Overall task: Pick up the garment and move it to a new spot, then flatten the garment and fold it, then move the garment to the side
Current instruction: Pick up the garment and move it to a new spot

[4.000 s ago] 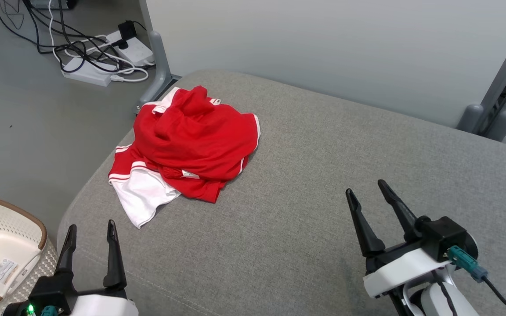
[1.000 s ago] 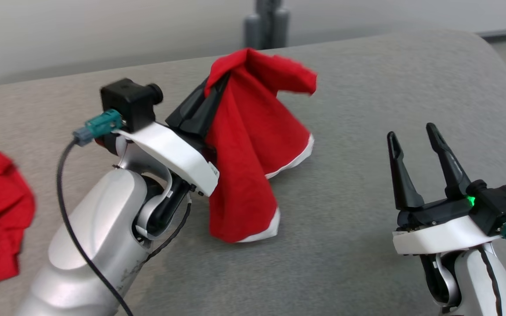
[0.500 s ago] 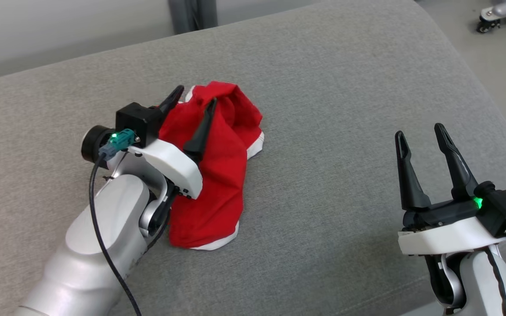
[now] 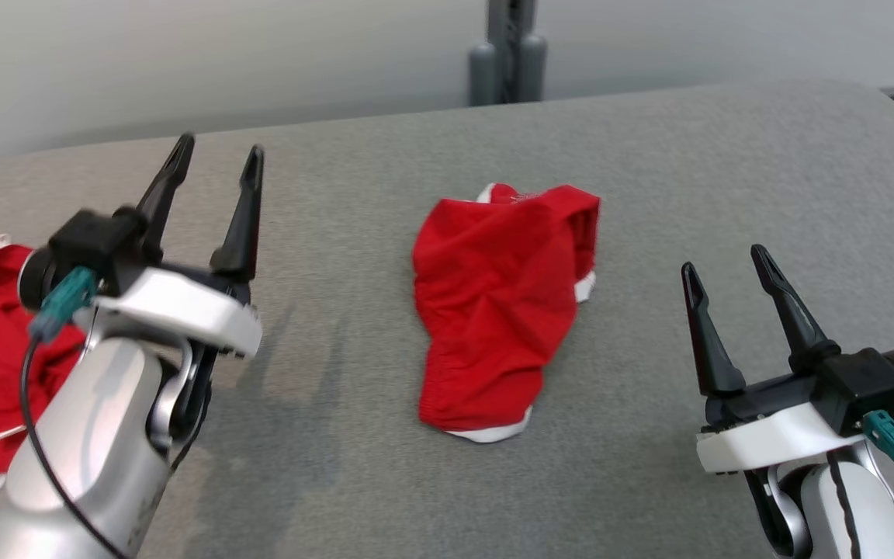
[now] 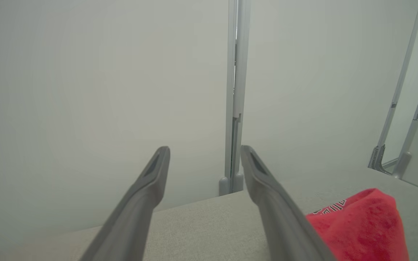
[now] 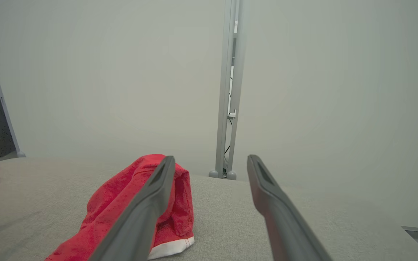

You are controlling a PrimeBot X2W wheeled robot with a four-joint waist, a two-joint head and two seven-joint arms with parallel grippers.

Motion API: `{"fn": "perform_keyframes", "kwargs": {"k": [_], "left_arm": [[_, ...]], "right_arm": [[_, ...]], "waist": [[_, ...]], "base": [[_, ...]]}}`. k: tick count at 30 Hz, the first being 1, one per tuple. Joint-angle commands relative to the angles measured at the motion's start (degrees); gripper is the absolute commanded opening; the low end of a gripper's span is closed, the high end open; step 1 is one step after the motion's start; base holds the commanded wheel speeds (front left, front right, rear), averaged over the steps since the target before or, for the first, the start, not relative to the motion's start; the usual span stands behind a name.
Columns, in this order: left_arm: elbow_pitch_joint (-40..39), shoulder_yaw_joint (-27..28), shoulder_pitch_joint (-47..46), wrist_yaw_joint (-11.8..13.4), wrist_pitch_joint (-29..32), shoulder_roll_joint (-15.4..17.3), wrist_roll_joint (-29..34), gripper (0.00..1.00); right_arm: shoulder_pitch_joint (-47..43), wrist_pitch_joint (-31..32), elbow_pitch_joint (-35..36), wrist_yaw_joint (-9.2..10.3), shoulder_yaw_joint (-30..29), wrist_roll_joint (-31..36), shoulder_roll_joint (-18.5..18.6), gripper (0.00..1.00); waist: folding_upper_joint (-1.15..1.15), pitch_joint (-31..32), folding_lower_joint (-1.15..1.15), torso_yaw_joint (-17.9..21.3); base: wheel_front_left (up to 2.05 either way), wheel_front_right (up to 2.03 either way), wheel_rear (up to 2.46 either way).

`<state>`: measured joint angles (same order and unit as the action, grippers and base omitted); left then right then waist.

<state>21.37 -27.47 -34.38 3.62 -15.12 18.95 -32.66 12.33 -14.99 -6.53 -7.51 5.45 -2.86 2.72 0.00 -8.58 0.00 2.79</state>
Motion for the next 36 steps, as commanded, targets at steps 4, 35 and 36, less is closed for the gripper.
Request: {"fn": "perform_keyframes", "kwargs": {"k": [4, 35, 36], "left_arm": [[-7.75, 7.11, 12.82, 1.72, -0.07, 1.27, 3.11, 1.00], [-16.75, 24.25, 34.37, -5.37, -0.09, -15.92, 21.57, 1.00], [-16.75, 24.17, 34.25, -5.35, -0.09, -15.92, 21.44, 1.00]], "right_arm": [[-2.98, -0.24, -0.86, 0.04, -0.94, 0.88, 0.34, 1.00], [-7.48, -0.25, -2.27, 0.04, -0.84, -1.97, 0.32, 1.00], [-7.38, -0.25, -2.32, 0.04, -0.77, -2.04, 0.32, 1.00]], "waist": [[0.00, 4.79, 0.00, -7.58], [0.00, 8.96, 0.00, -7.94], [0.00, 8.91, 0.00, -7.91]], "base": [[0.00, 0.00, 0.00], [0.00, 0.00, 0.00], [0.00, 0.00, 0.00]]}}
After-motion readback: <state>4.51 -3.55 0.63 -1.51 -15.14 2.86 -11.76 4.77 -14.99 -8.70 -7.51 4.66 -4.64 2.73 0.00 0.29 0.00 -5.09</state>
